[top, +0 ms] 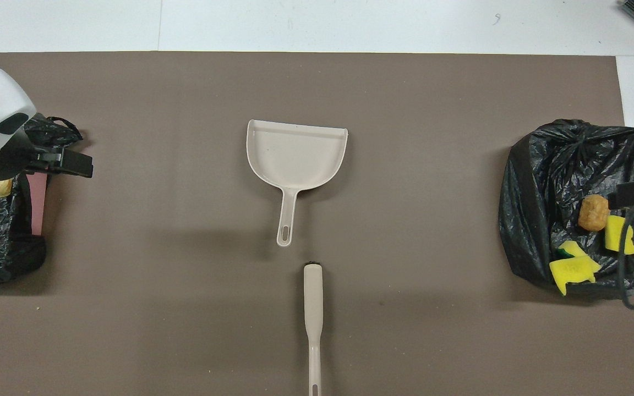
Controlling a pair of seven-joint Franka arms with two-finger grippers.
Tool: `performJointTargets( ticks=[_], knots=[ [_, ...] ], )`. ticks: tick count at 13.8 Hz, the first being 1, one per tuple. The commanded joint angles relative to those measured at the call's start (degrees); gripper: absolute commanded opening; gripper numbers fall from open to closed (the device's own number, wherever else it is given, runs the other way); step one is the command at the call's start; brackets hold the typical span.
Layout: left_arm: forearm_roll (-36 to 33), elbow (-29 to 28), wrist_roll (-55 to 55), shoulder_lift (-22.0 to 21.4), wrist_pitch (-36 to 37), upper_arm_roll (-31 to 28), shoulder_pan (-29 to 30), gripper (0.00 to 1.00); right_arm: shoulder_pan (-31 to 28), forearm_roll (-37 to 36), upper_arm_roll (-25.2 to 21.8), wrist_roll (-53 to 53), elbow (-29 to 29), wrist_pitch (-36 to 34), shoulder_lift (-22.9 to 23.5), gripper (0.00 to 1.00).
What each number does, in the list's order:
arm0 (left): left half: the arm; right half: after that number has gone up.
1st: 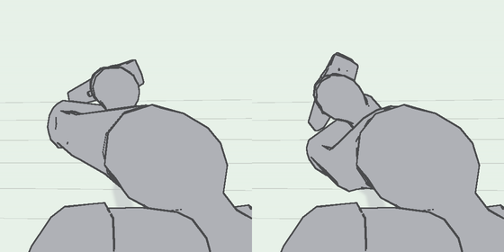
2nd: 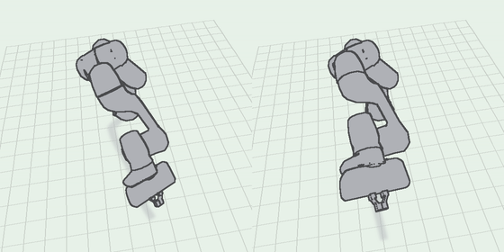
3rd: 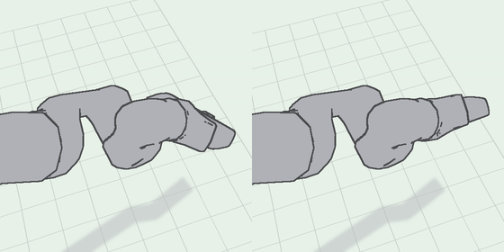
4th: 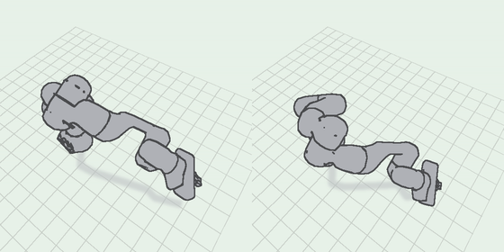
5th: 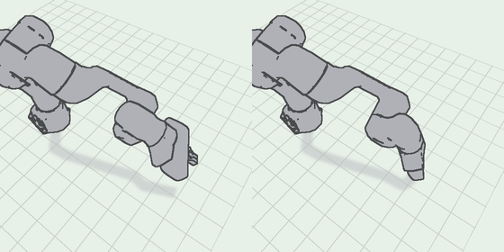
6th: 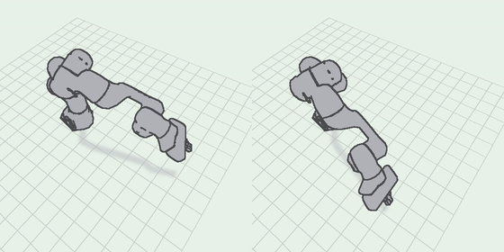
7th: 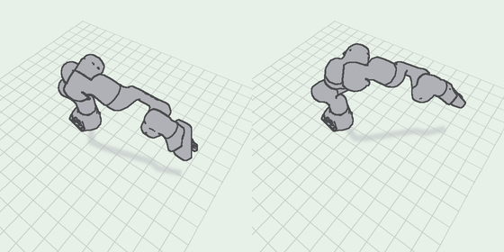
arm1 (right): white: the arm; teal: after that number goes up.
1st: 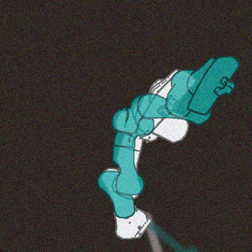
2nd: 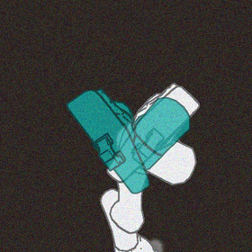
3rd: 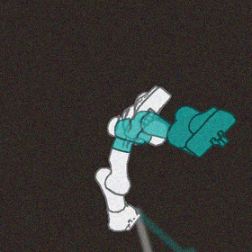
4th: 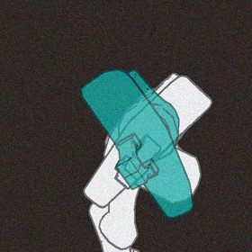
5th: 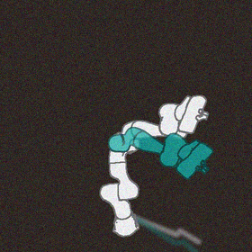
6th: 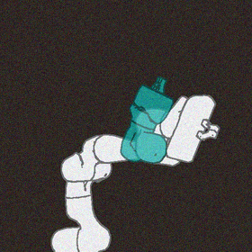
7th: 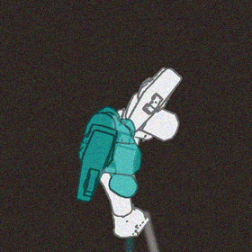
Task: Sweep and dump trash in bin
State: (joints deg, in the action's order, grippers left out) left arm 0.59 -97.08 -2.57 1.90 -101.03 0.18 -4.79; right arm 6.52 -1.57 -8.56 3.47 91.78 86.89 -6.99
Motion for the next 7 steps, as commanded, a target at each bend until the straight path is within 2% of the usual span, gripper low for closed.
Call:
performJointTargets(
  ticks=[1, 3, 7],
  knots=[
    [-1.5, 2.1, -0.9, -1.3, 4.9, 0.3, 0.4, 1.0, 0.0, -0.4, -0.2, -2.1, 1.1, 1.5, -0.8, 1.0],
    [-2.8, 5.1, -1.3, -0.9, 9.4, 0.4, 0.4, 1.0, 0.0, -0.7, -0.2, -2.1, 1.0, 1.5, -0.9, 1.0],
    [-2.0, 5.8, -1.7, -1.1, 10.2, 0.4, 0.4, 1.0, 0.1, -1.2, -0.1, -1.9, 1.2, 1.6, -1.0, 1.0]
  ],
)
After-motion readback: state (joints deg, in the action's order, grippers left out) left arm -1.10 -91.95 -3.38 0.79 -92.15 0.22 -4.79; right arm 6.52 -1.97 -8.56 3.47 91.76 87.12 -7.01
